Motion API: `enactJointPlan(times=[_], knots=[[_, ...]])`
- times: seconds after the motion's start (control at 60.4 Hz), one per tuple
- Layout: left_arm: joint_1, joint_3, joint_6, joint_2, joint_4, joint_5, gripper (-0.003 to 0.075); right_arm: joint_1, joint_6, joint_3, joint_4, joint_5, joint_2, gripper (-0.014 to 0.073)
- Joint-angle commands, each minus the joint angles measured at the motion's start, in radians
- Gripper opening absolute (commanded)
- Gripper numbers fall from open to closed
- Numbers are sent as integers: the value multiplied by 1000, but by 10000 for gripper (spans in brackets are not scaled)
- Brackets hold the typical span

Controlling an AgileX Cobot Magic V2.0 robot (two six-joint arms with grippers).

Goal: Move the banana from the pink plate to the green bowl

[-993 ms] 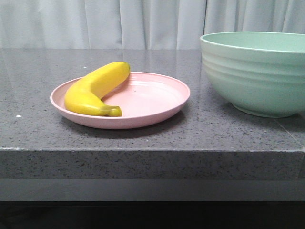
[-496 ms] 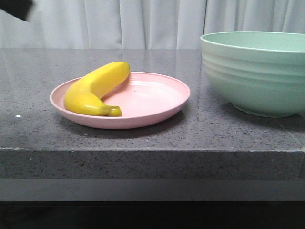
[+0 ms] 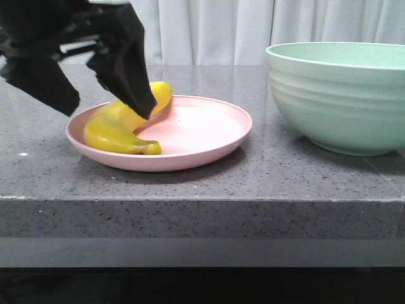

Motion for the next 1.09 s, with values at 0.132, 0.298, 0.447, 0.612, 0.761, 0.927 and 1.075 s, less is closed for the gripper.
enactJointPlan(times=[0.132,0.298,0.447,0.612,0.761,0.927,1.075], knots=[[-14,-40,-15,33,-9,-74,671,-2,-8,-32,-6,-79,14,649],[-14,-40,-15,48,-5,-99,636,-2,-8,-32,-6,-79,14,649],[-14,-40,-15,48,-5,-120,517,-2,-8,-32,-6,-79,14,649],[-14,-40,-15,48,-4,-158,346,-2,-8,-32,-6,-79,14,649],[-14,-40,-15,48,-1,-212,220,-2,-8,-32,-6,-79,14,649],[-14,-53,-15,42,3,-245,120,-2,-8,-32,5,-71,14,649],[-25,-101,-15,-10,3,-225,101,-2,-8,-57,129,-18,14,649]])
